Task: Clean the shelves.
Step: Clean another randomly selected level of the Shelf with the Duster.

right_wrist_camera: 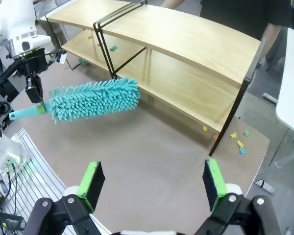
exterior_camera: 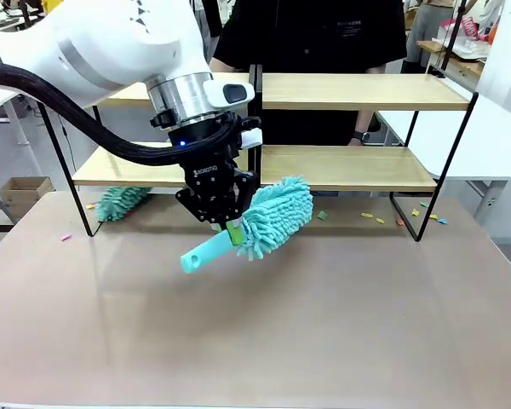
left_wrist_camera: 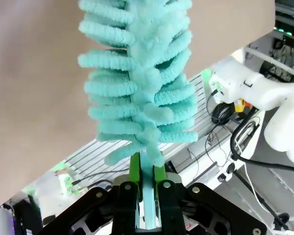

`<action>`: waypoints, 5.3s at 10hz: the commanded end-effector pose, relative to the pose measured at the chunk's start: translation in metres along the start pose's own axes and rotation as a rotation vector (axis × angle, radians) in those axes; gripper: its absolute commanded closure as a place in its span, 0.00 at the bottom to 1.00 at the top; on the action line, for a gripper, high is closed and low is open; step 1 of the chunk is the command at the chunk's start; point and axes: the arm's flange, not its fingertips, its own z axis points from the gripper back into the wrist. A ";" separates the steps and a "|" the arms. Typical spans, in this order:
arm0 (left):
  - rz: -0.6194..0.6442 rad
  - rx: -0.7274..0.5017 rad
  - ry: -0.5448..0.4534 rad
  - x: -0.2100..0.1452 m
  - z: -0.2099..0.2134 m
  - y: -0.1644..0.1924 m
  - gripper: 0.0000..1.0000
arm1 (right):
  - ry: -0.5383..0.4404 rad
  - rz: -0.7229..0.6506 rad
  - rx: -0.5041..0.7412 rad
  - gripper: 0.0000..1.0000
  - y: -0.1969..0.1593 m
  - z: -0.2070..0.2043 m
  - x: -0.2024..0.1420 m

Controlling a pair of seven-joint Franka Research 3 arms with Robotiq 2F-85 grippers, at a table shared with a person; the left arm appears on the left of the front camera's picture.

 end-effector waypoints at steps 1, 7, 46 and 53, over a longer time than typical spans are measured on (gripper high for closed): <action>-0.038 0.011 0.017 -0.021 0.011 0.012 0.88 | -0.006 0.012 0.004 0.00 -0.001 -0.001 -0.001; 0.140 0.060 -0.050 0.017 -0.069 -0.030 0.88 | -0.006 0.012 0.004 0.00 -0.001 -0.001 -0.001; 0.006 -0.001 -0.125 0.228 -0.183 -0.200 0.88 | -0.006 0.012 0.004 0.00 -0.001 -0.001 -0.001; 0.003 -0.117 -0.105 0.198 -0.147 -0.174 0.88 | -0.006 0.012 0.004 0.00 -0.001 -0.001 -0.001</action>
